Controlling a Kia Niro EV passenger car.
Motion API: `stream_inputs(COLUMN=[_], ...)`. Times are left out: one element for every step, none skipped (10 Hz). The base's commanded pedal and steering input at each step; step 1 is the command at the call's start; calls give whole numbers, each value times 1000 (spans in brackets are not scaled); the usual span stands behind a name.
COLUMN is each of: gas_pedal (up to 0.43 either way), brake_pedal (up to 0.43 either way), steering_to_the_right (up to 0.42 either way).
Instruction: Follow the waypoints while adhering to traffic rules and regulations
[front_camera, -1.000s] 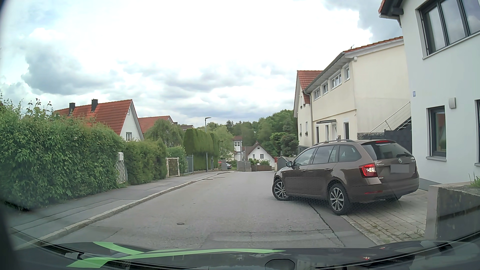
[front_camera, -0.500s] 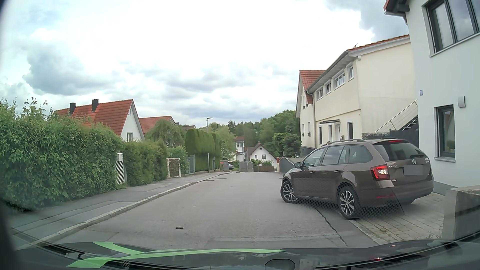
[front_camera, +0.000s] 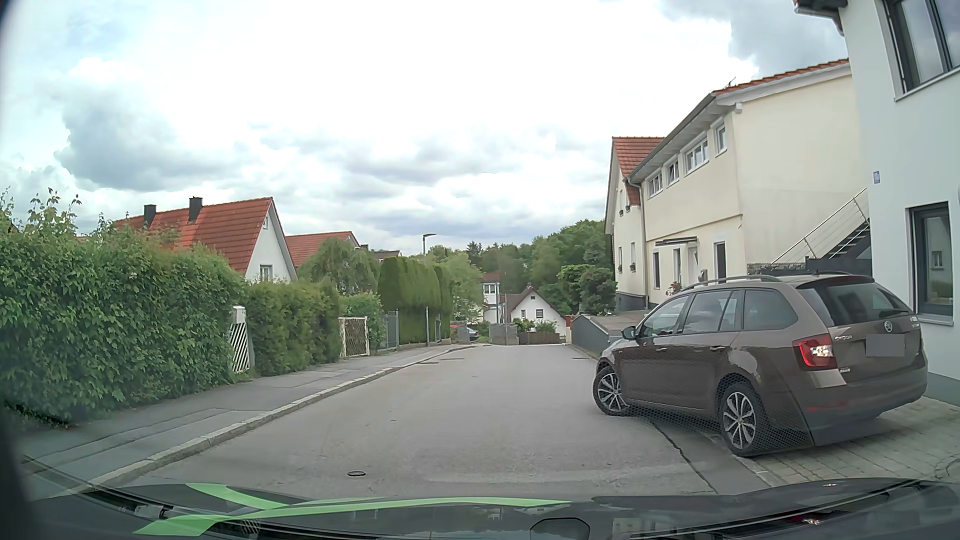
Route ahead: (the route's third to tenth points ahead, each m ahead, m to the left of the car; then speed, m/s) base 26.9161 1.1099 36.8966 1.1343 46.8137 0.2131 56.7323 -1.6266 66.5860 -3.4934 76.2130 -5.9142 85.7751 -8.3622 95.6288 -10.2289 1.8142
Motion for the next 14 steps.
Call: stream_inputs(gas_pedal=[130,130,130,130,130,130,130,130,130,130,130,130,130,130], brake_pedal=[0,0,0,0,0,0,0,0,0,0,0,0,0,0], steering_to_the_right=[-146,-148,-148,-148,-148,-148,-146,-142,-133,-116,-97,-78,-60,-38])
